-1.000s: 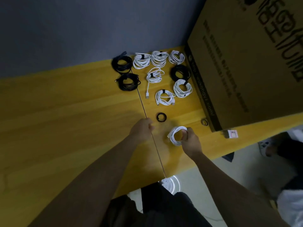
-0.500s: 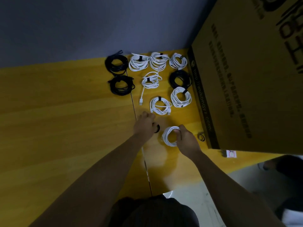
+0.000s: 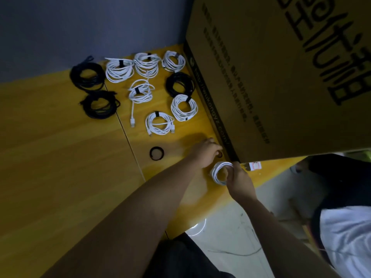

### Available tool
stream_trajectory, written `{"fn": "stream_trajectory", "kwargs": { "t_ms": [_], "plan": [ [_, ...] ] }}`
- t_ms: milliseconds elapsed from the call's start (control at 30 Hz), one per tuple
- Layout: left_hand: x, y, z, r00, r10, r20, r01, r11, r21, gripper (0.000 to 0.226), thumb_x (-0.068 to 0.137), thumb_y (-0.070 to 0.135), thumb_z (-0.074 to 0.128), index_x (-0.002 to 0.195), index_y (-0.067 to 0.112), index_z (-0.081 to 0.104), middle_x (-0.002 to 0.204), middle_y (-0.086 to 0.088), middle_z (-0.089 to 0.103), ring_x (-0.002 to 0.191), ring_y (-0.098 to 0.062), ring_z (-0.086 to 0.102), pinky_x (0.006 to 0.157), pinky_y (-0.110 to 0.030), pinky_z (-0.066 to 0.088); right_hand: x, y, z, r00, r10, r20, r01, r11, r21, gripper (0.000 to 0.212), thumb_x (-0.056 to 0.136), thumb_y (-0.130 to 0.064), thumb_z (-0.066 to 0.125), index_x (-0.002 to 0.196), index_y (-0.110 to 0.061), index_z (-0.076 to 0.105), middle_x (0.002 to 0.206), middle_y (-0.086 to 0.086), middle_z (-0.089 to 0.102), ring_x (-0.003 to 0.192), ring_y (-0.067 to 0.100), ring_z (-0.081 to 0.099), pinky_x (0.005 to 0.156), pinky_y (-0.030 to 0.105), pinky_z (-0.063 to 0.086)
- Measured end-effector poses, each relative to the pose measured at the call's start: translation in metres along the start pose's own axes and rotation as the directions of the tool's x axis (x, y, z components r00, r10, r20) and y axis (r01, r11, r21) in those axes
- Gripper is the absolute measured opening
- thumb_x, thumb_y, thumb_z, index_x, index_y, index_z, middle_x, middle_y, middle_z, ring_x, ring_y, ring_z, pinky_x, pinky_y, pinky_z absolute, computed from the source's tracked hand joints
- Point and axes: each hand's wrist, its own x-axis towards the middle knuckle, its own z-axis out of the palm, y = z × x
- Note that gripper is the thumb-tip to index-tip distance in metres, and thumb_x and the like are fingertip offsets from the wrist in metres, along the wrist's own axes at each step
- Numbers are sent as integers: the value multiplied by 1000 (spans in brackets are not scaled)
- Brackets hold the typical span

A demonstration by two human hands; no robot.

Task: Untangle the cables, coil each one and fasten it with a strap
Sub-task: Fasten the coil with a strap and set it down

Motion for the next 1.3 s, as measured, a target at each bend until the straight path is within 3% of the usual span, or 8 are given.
{"fn": "stream_trajectory", "kwargs": {
  "t_ms": [267,400,500,633,800,967,1133,1300],
  "plan": [
    [5,-3,-6,998,-16,-63,14,999,-31,24,97,14,49,102,21,72,119,-4,57,107,-24,59,84,-32,45,8,-1,0,998,-67,16,67,997,-30,30,102,-29,33,112,-4,48,98,21,64,91,42,60,65,37,39],
    [-25,-19,-31,985,-49,-167,41,998,-50,23,96,26,52,106,28,73,112,-2,59,102,-22,59,79,-34,46,2,-13,0,980,-197,-19,198,978,71,30,101,-29,35,105,-5,51,84,12,60,78,37,58,59,34,33],
    [-54,-33,-55,964,-34,-264,24,999,-39,25,98,27,50,111,26,72,107,-2,59,95,-21,59,70,-31,42,-3,-37,-7,935,-350,-59,355,913,203,29,100,-35,33,91,-12,48,69,1,52,59,24,50,53,32,29],
    [-95,-41,-90,912,-40,-407,14,998,-68,25,98,26,52,111,21,72,102,-3,64,90,-21,61,68,-35,48,-3,-85,-18,862,-505,-53,492,807,326,24,97,-34,34,94,-18,52,67,0,55,57,13,52,52,36,36],
    [-141,-50,-124,867,-34,-497,41,999,3,25,97,21,53,112,15,72,99,-7,65,87,-25,62,67,-35,49,-10,-148,-36,759,-648,-67,612,675,411,13,100,-29,39,97,-31,51,67,-12,57,60,6,54,52,21,37],
    [-186,-60,-151,815,-34,-579,66,997,35,27,88,22,54,102,13,75,87,-10,68,78,-30,65,59,-36,50,-17,-188,-38,656,-754,-31,707,599,375,23,97,-33,37,100,-20,56,71,-4,58,65,13,56,59,37,43],
    [-229,-68,-171,784,-31,-620,79,996,50,26,86,20,55,99,11,75,85,-11,67,78,-30,66,60,-36,51,-30,-226,-38,550,-835,-19,793,516,323,20,98,-36,36,106,-30,53,74,-8,57,67,10,56,58,28,41],
    [-265,-82,-182,795,-48,-604,26,999,-45,29,89,13,57,113,8,70,97,-9,68,88,-23,65,73,-37,54,-44,-250,-29,529,-847,-60,813,485,322,28,98,-34,35,112,-22,56,75,-10,56,69,9,56,58,17,38]
  ]
}}
